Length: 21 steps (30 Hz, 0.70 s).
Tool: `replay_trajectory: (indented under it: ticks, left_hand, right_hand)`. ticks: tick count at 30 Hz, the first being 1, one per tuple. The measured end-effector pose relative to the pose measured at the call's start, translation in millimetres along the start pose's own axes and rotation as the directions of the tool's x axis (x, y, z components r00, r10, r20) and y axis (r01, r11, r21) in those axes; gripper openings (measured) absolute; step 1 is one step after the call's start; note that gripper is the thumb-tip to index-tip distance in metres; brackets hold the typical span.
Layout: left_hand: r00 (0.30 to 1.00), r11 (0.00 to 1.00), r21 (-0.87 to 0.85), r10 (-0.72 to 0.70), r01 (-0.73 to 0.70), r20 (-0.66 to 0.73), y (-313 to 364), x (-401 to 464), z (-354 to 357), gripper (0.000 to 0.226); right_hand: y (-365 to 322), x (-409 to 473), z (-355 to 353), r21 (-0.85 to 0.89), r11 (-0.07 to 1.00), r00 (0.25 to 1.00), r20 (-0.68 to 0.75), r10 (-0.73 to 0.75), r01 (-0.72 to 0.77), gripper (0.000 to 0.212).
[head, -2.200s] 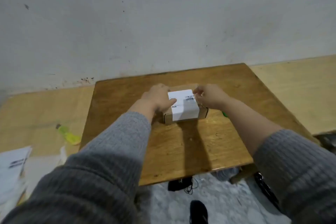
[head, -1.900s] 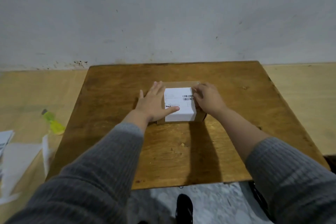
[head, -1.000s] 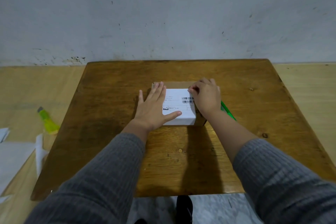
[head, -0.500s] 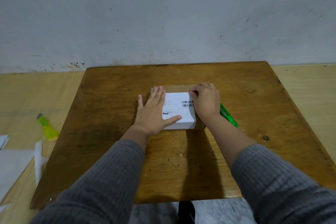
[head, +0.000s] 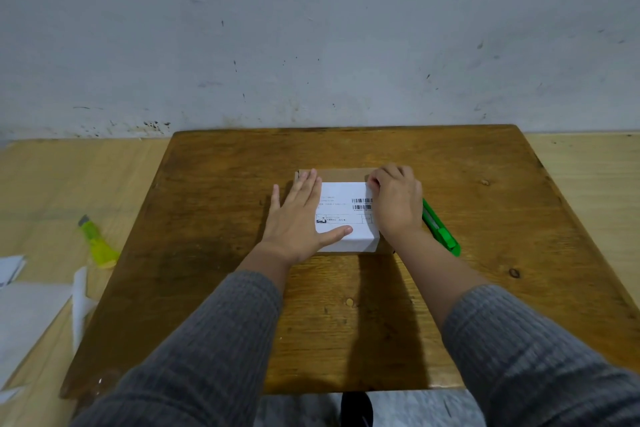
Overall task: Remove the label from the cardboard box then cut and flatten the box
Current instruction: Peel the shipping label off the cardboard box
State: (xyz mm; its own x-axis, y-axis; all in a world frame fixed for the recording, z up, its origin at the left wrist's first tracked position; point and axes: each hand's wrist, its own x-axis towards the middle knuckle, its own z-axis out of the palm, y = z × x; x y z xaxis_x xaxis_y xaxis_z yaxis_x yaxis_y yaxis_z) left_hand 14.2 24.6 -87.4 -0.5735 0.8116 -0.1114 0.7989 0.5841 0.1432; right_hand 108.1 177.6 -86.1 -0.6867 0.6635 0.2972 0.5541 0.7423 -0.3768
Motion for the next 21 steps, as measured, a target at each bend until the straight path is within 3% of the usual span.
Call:
replay_trajectory:
  ticks: [7, 12, 21]
  left_hand:
    - [0.999, 0.998, -0.051, 0.019, -0.021, -0.032, -1.1, -0.4, 1.8, 0.107]
    - [1.0, 0.999, -0.044, 0.001, -0.002, -0.03, 0.8, -0.8, 1.2, 0.107]
    - [1.0, 1.0, -0.003, -0.008, 0.008, -0.023, -0.5, 0.2, 2.5, 0.108]
  right_hand:
    - [3.5, -1.7, 0.3, 0.007, 1.0, 0.998, 0.054, -0.024, 0.024, 0.022]
    - [3.7, -6.3, -1.4, 0.121, 0.992, 0.999, -0.009, 0.039, -0.037, 0.02]
    - [1.8, 4.0, -4.9, 0.03, 0.997, 0.997, 0.03, 0.067, -0.068, 0.016]
